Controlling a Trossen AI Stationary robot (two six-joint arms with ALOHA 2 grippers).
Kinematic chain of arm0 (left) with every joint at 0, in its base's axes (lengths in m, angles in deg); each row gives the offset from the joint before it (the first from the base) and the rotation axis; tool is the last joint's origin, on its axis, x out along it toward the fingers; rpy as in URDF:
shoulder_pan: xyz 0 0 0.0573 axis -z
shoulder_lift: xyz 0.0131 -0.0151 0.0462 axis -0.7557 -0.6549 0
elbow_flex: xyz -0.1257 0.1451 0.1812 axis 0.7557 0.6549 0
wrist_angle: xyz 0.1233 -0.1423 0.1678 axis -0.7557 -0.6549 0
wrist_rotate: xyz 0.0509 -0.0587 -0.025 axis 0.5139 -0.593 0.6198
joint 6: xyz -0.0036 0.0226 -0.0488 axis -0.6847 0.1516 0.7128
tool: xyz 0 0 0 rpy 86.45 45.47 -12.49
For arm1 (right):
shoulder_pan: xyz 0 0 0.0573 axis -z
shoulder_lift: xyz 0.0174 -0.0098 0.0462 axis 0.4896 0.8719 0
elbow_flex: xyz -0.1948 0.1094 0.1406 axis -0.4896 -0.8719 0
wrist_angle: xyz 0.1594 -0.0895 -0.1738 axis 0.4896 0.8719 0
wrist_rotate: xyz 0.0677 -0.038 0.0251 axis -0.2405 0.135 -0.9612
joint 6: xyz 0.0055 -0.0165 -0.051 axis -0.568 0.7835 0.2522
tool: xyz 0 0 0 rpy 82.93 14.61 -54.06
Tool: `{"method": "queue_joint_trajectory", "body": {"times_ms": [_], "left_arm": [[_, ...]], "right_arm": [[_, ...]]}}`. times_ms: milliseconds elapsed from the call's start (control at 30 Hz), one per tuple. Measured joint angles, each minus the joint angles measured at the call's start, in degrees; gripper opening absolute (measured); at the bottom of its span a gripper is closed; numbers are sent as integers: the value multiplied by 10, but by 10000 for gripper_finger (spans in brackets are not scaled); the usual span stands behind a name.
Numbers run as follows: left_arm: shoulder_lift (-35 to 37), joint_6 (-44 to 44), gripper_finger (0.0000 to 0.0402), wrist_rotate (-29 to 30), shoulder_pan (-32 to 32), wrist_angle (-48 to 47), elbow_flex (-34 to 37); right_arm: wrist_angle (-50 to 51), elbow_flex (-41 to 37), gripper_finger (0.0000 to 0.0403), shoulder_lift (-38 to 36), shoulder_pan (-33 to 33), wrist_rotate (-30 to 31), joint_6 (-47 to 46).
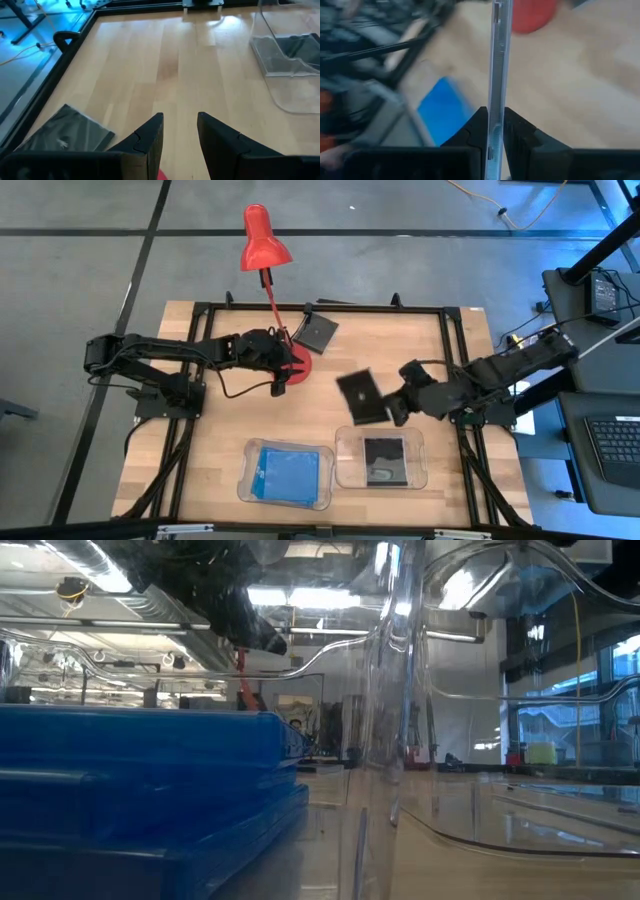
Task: Pick & place jewel cases by type
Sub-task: Put the right black cd case into the right transparent bin
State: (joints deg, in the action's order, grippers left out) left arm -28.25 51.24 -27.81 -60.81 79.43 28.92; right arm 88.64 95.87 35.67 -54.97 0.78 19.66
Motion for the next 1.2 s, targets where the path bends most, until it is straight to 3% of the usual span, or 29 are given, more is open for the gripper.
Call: {"method": "queue_joint_trajectory", "body": {"times_ms": [100,300,800,1200], "left_arm": [[0,0,118,0,0,-4,0],[0,1,118,0,0,-21,0],[0,23,118,0,0,-24,0],[0,44,118,0,0,-23,0]], "right_arm": [[-73,-59,49,-28,-27,-7,-27],[-129,-136,49,-40,-92,-8,-189],[-48,-141,49,24,-244,42,-411],[-32,-141,49,119,-264,31,-504]]}}
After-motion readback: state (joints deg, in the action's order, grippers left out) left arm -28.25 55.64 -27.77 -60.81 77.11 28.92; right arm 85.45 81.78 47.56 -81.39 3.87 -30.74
